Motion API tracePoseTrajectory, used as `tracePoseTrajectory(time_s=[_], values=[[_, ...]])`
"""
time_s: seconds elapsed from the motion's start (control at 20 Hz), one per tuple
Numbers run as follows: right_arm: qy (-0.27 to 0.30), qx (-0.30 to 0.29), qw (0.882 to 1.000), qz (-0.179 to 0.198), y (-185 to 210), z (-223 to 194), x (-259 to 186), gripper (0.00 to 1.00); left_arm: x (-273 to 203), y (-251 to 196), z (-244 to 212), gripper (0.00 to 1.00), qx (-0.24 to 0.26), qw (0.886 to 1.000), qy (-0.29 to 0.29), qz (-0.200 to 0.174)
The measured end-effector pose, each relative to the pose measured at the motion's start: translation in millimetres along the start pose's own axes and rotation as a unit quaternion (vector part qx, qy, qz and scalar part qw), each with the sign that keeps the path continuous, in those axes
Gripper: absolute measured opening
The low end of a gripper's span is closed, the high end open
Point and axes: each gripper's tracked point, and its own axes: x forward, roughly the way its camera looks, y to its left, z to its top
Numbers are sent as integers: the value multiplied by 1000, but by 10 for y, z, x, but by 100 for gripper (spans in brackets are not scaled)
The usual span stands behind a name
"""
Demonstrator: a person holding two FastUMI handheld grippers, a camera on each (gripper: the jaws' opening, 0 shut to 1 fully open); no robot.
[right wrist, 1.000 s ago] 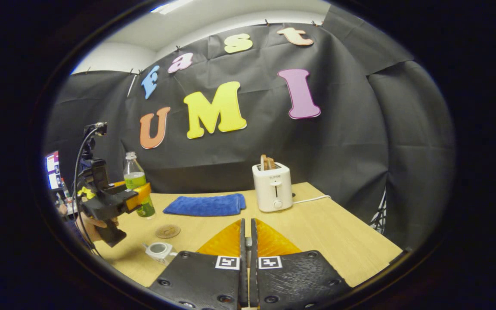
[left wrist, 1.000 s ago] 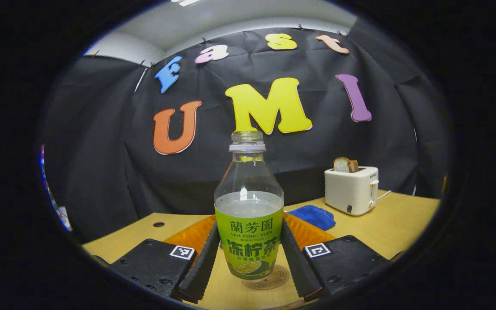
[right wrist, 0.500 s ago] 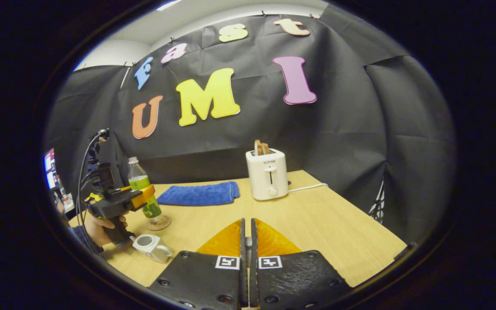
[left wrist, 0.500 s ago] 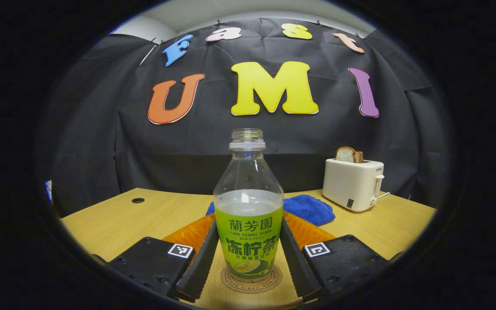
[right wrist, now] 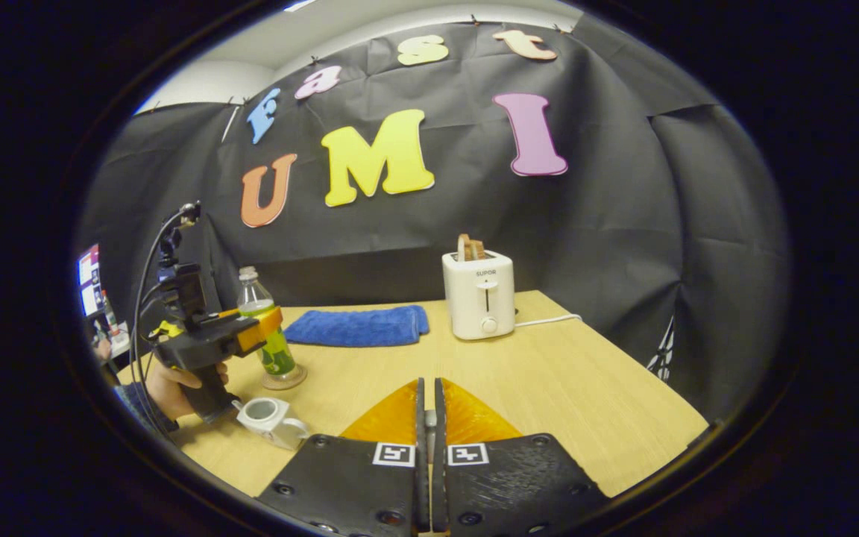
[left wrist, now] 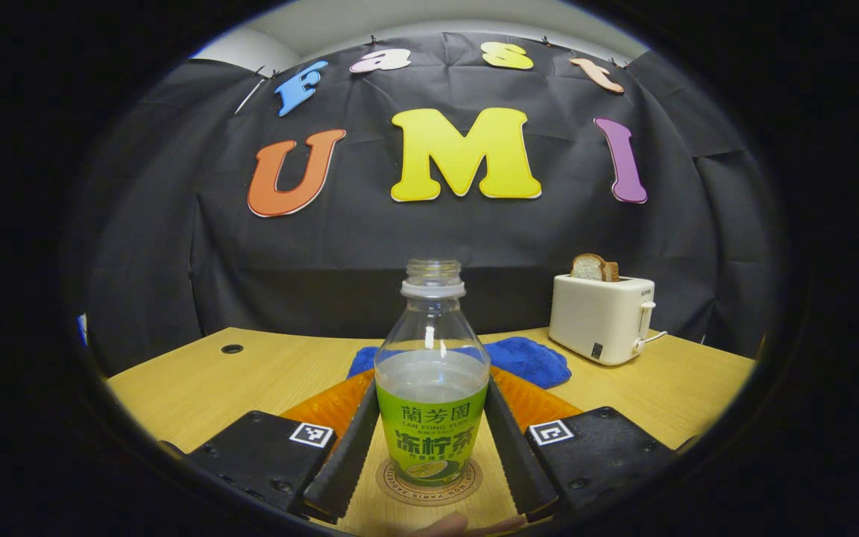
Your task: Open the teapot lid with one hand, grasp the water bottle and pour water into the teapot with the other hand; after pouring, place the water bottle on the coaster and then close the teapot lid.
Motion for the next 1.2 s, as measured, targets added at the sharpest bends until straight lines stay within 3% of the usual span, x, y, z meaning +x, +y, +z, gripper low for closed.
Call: tracePoseTrajectory(time_s=[0.1,0.25,0.5,0.8,1.05,1.2], values=[[1,-5,1000,3,63,-21,-9,1,-58,-4,120,83,5,1000,-10,0],[3,-7,1000,8,162,-51,-4,1,-157,1,315,98,-2,1000,-21,-3],[-4,-7,999,38,554,14,-20,1,-479,19,749,97,-7,999,-42,-4],[-24,-25,996,79,1187,187,30,1,-1189,200,1069,97,13,998,-53,20],[-11,-15,993,119,1765,118,196,1,-1768,530,986,98,28,997,-36,59],[-4,0,991,137,1960,3,290,1,-1998,799,872,98,10,996,-22,86]])
